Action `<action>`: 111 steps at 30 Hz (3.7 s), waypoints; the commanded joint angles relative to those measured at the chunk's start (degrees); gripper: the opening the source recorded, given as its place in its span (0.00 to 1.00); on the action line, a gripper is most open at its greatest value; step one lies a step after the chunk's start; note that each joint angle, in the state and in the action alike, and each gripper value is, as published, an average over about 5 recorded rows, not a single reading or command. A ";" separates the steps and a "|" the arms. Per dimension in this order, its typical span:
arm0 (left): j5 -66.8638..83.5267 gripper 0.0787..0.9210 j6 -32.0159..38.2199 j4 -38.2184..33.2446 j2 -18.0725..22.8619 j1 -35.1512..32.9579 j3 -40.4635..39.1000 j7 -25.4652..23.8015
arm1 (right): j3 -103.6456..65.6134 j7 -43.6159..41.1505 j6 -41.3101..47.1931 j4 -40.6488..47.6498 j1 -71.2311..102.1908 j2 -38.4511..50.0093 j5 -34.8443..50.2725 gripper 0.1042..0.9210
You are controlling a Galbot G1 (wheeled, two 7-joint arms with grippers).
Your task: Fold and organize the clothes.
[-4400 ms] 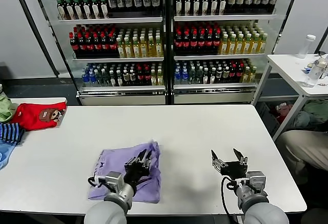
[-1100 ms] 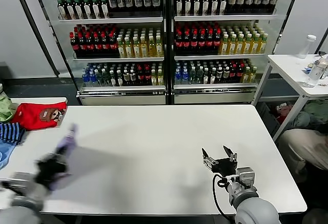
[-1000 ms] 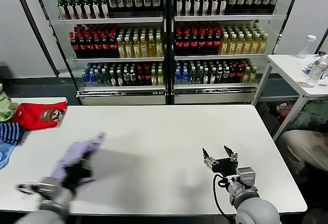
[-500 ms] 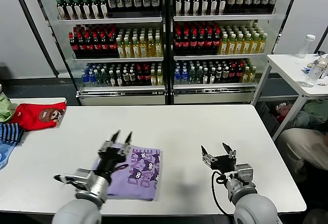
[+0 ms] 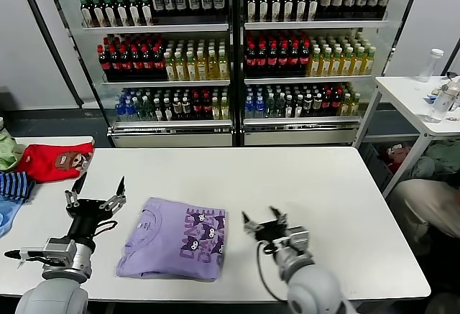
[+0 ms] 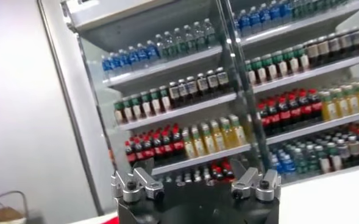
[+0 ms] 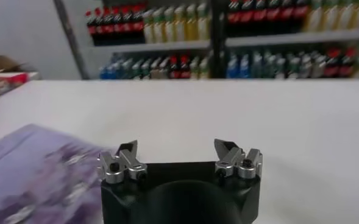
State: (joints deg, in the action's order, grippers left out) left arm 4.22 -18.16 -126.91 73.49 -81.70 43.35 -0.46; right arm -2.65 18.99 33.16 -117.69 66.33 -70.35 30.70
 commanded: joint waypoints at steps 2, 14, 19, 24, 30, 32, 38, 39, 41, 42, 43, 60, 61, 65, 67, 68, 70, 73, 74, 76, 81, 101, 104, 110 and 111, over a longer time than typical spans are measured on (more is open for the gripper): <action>-3.71 0.88 3.67 2.13 0.40 -1.44 3.54 -0.70 | 15.34 9.56 -0.02 5.19 -3.59 -3.40 10.51 0.88; -3.78 0.88 5.32 2.53 1.80 -3.18 3.21 -0.95 | 14.01 14.49 -0.10 4.73 -3.88 -2.98 18.17 0.80; -3.74 0.88 5.93 2.74 2.04 -4.06 3.40 -0.81 | 14.11 15.13 -0.09 5.12 -3.71 -3.27 19.87 0.63; -3.73 0.88 6.33 2.83 2.20 -4.37 3.41 -0.78 | 13.90 15.10 -0.15 6.08 -3.84 -3.87 20.43 0.46; -3.71 0.88 6.76 3.16 2.31 -4.24 3.29 -0.77 | 12.26 11.62 -2.06 6.07 -4.38 -3.82 16.04 0.25; -3.62 0.88 7.71 3.59 2.29 -4.33 3.19 -0.78 | 10.40 9.85 -2.18 4.72 -5.16 -2.97 13.82 0.17; -3.22 0.88 11.16 5.61 2.26 -4.17 2.79 -0.93 | -1.11 4.58 -0.54 0.67 -8.74 3.37 12.04 0.02; -3.15 0.88 11.29 5.85 2.32 -4.10 2.68 -0.94 | -3.50 3.72 -0.31 0.72 -8.76 4.61 12.18 0.02; -3.09 0.88 11.51 6.23 2.44 -4.02 2.35 -0.99 | -7.46 2.09 -0.05 1.15 -7.95 6.72 12.53 0.02; -3.10 0.88 11.61 6.38 2.49 -3.97 2.14 -1.02 | -9.22 1.05 -0.03 1.46 -7.08 7.79 12.62 0.02; -3.11 0.88 11.71 6.54 2.53 -3.90 1.92 -1.06 | -10.35 0.24 -0.03 1.71 -6.15 8.58 12.60 0.02; -3.16 0.88 19.16 7.18 3.33 -4.04 -2.12 -3.84 | -16.18 -7.89 -0.08 -2.40 2.88 7.44 1.74 0.15; -3.15 0.88 19.46 7.19 3.41 -3.92 -2.49 -3.85 | -17.32 -8.26 -0.08 -3.33 3.34 7.86 1.36 0.18; -2.99 0.88 19.87 7.86 3.62 -3.02 -3.56 -3.86 | -20.85 -10.54 -0.37 -4.92 4.27 9.07 -2.70 0.33; -2.56 0.88 19.75 8.31 3.69 -2.51 -3.99 -3.93 | -21.83 -11.81 -0.40 -5.30 4.75 9.31 -5.70 0.39; -2.04 0.88 19.56 8.68 3.75 -2.15 -4.22 -3.99 | -22.02 -12.40 -0.54 -5.44 5.07 9.37 -7.10 0.43; 0.59 0.88 18.79 10.04 4.04 -0.65 -4.73 -3.95 | -21.91 -12.81 -2.13 -5.28 5.76 9.42 -10.21 0.50; 3.51 0.88 17.37 12.98 4.63 2.31 -5.33 -3.69 | -21.86 -11.90 -4.77 -3.75 5.71 9.38 -13.24 0.60; 3.22 0.88 17.12 13.69 4.73 3.03 -5.52 -3.66 | -22.06 -11.60 -5.12 -3.09 5.43 9.44 -13.92 0.65; 2.17 0.88 17.19 14.66 4.66 4.27 -5.96 -4.03 | -22.62 -11.42 -5.80 -1.86 4.74 9.78 -14.60 0.71; 1.82 0.88 19.80 16.86 4.76 6.53 -5.52 -6.08 | -22.96 -12.21 -7.78 -0.16 3.73 10.39 -15.63 0.84; -2.00 0.88 19.52 21.03 7.45 13.16 -5.41 -8.92 | -27.04 -13.73 -14.43 5.02 2.68 13.62 -16.44 0.88; -2.25 0.88 19.31 21.53 7.73 13.99 -5.80 -9.70 | -26.97 -13.42 -17.60 6.12 2.42 13.58 -17.30 0.88; -4.46 0.88 20.93 23.80 8.75 14.96 -5.22 -11.27 | -25.60 -12.63 -21.00 8.40 2.47 14.25 -18.55 0.88; -4.66 0.88 21.09 23.89 9.01 14.90 -4.91 -11.26 | -25.05 -12.44 -21.40 8.79 2.26 14.25 -18.78 0.88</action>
State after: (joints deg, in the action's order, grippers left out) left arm 1.97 1.74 -106.11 81.61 -69.11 37.94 -10.13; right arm -28.29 6.16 18.57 -113.11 69.51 -56.58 14.29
